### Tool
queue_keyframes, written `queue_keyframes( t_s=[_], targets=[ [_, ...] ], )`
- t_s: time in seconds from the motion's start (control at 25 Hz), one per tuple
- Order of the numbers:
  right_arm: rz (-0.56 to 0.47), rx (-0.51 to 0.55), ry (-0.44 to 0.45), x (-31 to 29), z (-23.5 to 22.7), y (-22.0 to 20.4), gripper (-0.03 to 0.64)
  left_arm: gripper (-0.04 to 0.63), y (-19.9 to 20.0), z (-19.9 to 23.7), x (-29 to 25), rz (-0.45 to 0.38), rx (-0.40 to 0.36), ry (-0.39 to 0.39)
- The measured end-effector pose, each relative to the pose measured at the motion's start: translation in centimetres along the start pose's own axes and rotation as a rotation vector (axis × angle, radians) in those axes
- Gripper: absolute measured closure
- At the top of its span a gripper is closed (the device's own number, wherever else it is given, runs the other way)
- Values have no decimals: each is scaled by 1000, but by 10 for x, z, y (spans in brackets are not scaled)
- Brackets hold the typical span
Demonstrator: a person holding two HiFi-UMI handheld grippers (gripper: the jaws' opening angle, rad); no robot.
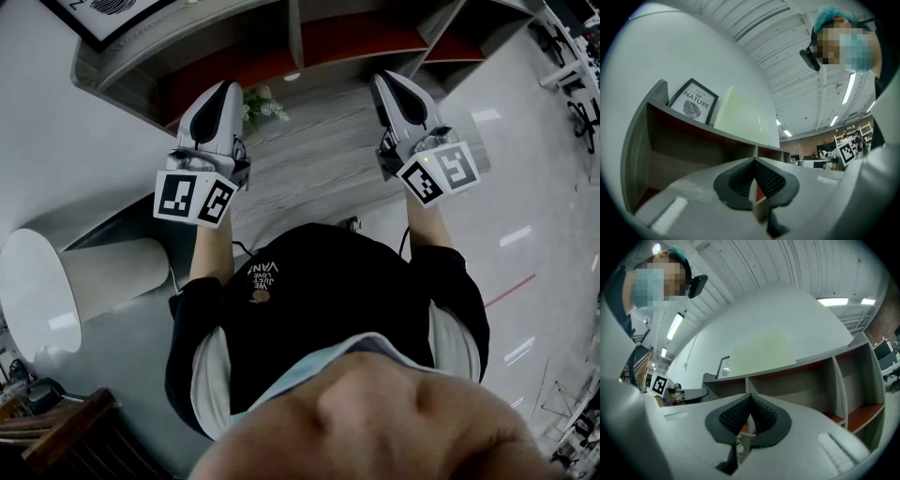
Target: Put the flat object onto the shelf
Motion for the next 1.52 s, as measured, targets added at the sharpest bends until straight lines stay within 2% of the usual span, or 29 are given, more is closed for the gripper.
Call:
queue_keyframes(
  t_s=[0.36,0.8,1.16,1.52],
  targets=[
    [59,-58,-3,11,9,-27,618,594,-31,0,10,86,12,32],
    [152,-134,12,25,25,-60,618,594,-62,-4,20,158,72,39],
    [219,-151,28,33,33,-79,618,594,-96,-6,34,235,138,72],
    [243,-185,13,40,39,-90,618,594,-104,-9,38,257,147,80]
  ],
)
Point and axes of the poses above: the fingertips, and each gripper's own axes: x backward along the fingers, z to its left, y out of its top, the point moved 9 cm from there along x, backward along the fingers, and after that the axes turned 11 degrees about x, right-handed, at the moved point
